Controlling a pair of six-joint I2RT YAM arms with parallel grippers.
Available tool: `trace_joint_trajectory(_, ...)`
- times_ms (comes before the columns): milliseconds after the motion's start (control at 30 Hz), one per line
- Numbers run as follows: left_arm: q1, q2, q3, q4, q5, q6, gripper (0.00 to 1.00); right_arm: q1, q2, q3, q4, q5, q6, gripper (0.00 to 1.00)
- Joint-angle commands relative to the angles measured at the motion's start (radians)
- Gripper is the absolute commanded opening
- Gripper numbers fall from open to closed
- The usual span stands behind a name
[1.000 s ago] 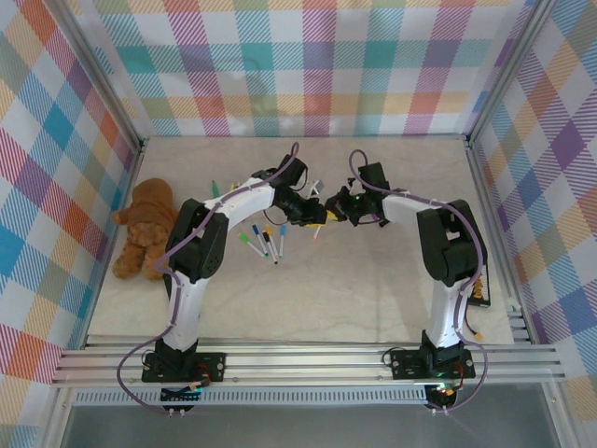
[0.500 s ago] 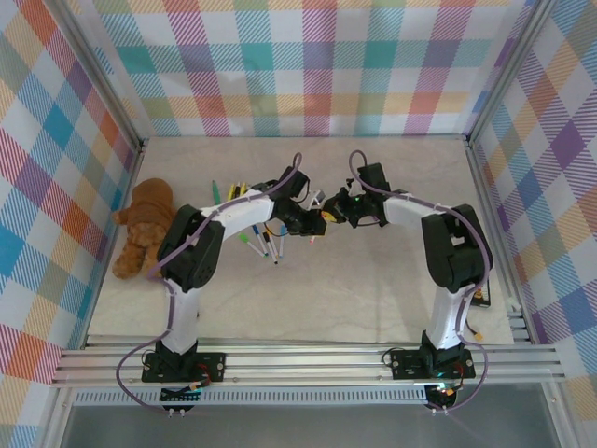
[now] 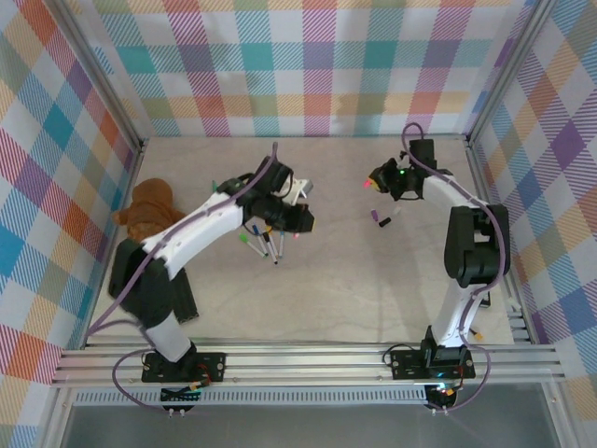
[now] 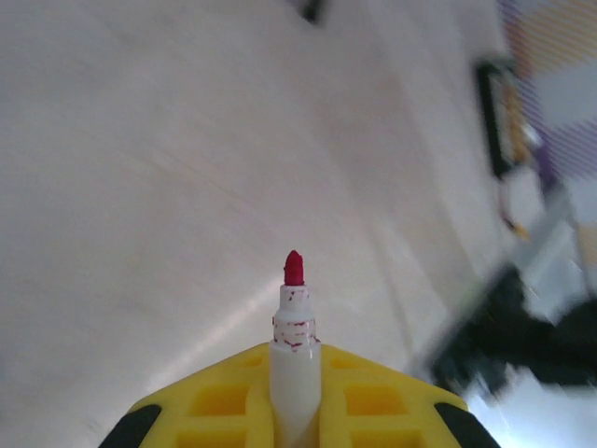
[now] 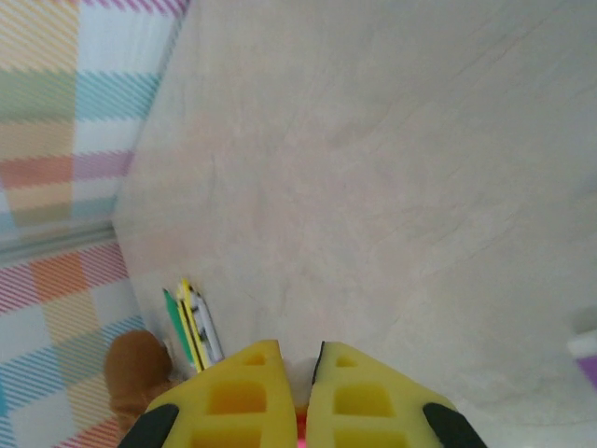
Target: Open the pen caps
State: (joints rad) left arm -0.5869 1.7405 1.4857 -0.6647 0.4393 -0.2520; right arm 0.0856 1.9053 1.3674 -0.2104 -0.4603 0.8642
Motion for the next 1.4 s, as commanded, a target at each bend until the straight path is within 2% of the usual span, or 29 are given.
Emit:
trace_joint_trajectory(0, 0.1, 0.216, 0.136, -0.105, -0.18, 0.019, 0.0, 0.047, -0.001, 0.051, -0.164, 0.108, -0.13, 0.0)
trace_joint_trajectory(167, 0.143, 0.45, 0.354, -0.204, -0.346, 0.042, 0.0, 0.114, -0.011, 0.105, -0.316, 0.282, -0.249, 0.0)
trace_joint_trajectory(300, 0.155, 0.525, 0.426, -0.269, -0.469, 0.042, 0.0, 0.159, 0.017, 0.139, -0.388, 0.417, -0.309, 0.0)
trace_joint_trajectory(467, 0.163, 0.557, 0.445, -0.298, -0.597, 0.036, 0.0, 0.164, 0.062, 0.138, -0.394, 0.466, -0.329, 0.0)
trace_joint_trajectory(800, 0.2, 0.604, 0.508, -0.33, -0.727, 0.015, 0.0, 0.17, 0.137, 0.169, -0.448, 0.564, -0.364, 0.0)
trace_joint_trajectory(833, 0.2, 0.608, 0.512, -0.333, -0.743, 0.009, 0.03, 0.172, 0.142, 0.172, -0.453, 0.577, -0.367, 0.0)
trace_joint_trajectory(900, 0.202, 0.612, 0.521, -0.334, -0.763, 0.007, 0.18, 0.178, 0.157, 0.185, -0.478, 0.608, -0.37, 0.01)
trace_joint_trajectory(1000, 0.203, 0.625, 0.54, -0.342, -0.771, 0.002, 0.29, 0.19, 0.176, 0.199, -0.508, 0.652, -0.38, 0.1)
trace_joint_trajectory(1367, 0.199, 0.552, 0.563, -0.324, -0.754, -0.013, 0.4, 0.215, 0.167, 0.222, -0.568, 0.75, -0.386, 0.23)
